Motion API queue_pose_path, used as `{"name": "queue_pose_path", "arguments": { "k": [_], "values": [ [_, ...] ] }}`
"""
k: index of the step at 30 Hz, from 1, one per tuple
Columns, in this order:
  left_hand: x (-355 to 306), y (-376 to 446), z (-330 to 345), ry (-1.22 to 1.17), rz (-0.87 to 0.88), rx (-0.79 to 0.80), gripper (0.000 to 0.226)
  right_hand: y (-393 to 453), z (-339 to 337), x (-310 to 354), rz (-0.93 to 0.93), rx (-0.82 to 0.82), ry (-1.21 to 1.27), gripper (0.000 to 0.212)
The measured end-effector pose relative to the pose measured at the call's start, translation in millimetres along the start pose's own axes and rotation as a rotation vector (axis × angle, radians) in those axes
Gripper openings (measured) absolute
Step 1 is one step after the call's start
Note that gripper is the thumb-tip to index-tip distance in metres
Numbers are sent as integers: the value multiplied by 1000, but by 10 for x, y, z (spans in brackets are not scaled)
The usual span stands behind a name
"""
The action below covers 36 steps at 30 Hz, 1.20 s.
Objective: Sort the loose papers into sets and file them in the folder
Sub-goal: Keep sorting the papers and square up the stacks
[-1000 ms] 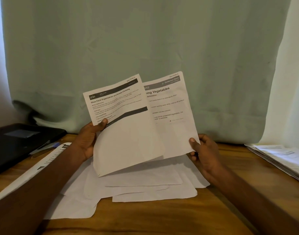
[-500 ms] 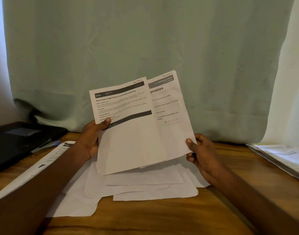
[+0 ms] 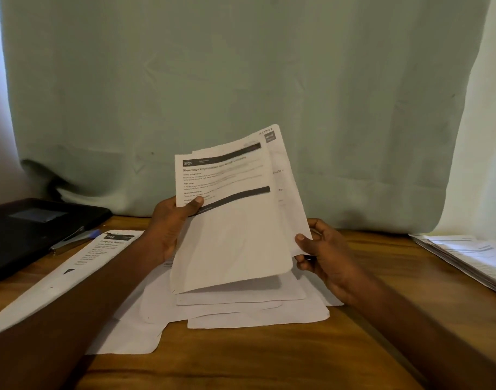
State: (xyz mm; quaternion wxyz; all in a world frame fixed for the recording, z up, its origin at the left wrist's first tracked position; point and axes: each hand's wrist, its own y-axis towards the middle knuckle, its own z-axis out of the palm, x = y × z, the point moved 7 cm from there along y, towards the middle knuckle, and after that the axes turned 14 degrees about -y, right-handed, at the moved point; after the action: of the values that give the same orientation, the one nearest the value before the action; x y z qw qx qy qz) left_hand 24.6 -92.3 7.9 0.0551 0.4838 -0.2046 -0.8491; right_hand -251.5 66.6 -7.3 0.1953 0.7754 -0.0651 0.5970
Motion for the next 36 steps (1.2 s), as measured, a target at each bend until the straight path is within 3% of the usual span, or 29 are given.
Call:
{"name": "queue_pose_path", "arguments": {
  "k": [6, 10, 17, 19, 24, 26, 29, 36],
  "values": [
    [121, -76, 148, -14, -89, 103, 35, -54, 138, 83, -14, 117, 20, 34],
    [140, -91, 141, 25, -63, 68, 33, -112, 212, 132, -36, 114, -49, 21],
    [99, -116, 194, 89, -14, 27, 29, -27, 204, 56, -18, 157, 77, 59],
    [80, -120, 209, 147, 1, 16, 25, -24, 201, 55, -16, 182, 65, 59],
    [61, -234, 316, 106, -88, 96, 23, -67, 77, 96, -70, -37, -115, 17],
    [89, -346, 420, 35, -195, 215, 31, -79, 35, 111, -81, -87, -60, 18],
    [104, -438, 531, 28, -207, 329, 39, -82, -23, 133, -102, -118, 5, 17],
    [127, -372, 488, 6, -165, 283, 47, -110, -78, 143, -94, -200, 5, 23]
  ]
}}
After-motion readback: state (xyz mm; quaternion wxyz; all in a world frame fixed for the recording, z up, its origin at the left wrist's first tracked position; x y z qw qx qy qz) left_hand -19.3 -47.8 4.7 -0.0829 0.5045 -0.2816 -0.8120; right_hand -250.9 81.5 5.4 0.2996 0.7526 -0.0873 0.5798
